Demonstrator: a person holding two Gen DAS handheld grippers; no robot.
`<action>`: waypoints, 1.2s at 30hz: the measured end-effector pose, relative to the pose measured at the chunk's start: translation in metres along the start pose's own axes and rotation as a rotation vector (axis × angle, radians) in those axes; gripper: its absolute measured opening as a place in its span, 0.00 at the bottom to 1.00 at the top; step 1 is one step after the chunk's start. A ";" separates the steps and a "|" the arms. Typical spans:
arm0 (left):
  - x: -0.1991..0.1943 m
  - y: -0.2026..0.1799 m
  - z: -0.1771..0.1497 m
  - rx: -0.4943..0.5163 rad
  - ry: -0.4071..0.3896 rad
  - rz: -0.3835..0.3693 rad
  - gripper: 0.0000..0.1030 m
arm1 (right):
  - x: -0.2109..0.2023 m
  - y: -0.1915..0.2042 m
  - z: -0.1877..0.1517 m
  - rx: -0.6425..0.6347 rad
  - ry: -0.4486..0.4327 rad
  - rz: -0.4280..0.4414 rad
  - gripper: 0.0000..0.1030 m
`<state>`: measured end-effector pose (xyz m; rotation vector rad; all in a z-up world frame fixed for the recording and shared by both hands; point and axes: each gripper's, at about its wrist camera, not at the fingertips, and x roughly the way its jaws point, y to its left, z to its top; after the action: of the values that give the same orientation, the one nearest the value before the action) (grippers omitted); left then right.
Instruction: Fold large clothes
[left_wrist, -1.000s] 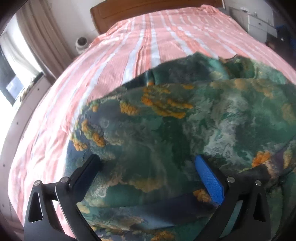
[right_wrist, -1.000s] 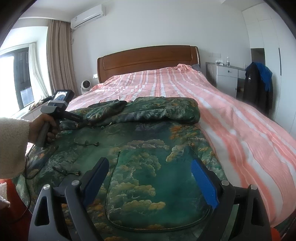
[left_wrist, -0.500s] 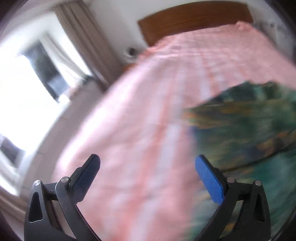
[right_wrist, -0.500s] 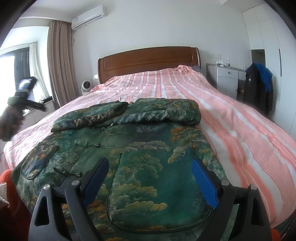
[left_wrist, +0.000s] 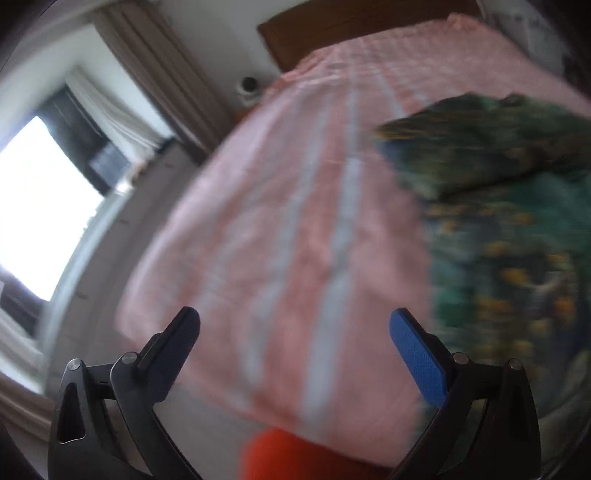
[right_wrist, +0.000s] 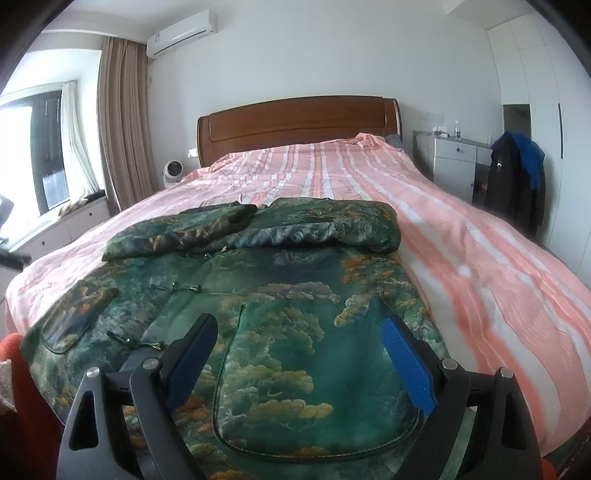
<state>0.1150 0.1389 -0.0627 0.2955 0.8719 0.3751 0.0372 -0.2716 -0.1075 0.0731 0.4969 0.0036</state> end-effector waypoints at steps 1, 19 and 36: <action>-0.003 -0.017 -0.006 -0.024 -0.022 -0.065 1.00 | 0.001 0.000 -0.001 -0.004 0.003 -0.007 0.87; -0.003 -0.020 -0.026 -0.237 -0.050 -0.282 0.99 | 0.018 0.037 -0.013 -0.149 0.045 -0.031 0.87; -0.010 0.004 -0.033 -0.221 -0.009 -0.310 0.99 | 0.014 0.047 -0.015 -0.168 0.042 -0.032 0.87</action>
<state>0.0823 0.1409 -0.0744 -0.0433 0.8431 0.1785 0.0433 -0.2234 -0.1246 -0.0996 0.5380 0.0151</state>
